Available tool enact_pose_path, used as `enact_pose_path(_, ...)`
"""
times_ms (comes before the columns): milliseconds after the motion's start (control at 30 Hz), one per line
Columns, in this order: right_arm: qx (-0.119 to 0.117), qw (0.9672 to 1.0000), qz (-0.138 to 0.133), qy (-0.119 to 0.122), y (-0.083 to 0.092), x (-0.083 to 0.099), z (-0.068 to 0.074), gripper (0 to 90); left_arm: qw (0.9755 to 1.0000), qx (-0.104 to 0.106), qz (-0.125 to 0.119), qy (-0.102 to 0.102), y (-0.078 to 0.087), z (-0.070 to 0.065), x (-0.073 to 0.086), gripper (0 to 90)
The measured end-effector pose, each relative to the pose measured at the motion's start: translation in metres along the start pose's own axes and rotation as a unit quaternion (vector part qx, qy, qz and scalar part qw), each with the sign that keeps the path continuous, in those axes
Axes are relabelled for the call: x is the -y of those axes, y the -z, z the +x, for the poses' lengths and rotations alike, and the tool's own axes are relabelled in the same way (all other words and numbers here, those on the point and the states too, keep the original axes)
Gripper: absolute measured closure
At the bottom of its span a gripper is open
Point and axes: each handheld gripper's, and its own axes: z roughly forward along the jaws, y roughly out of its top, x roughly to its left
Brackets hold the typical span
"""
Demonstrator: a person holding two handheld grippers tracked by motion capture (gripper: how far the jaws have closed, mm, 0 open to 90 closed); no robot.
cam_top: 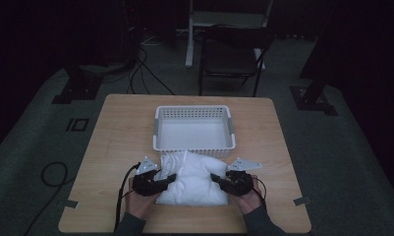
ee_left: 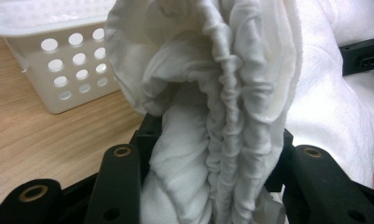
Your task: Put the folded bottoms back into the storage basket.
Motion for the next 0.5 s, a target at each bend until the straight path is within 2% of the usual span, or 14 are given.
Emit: enact_pose_path(500, -0.003, 0.9999, -0.014, 0.009, 0.006, -0.008, 0.005, 70.7, 0.9998, -0.009, -0.013, -0.011, 0.015, -0.005, -0.010, 54.9)
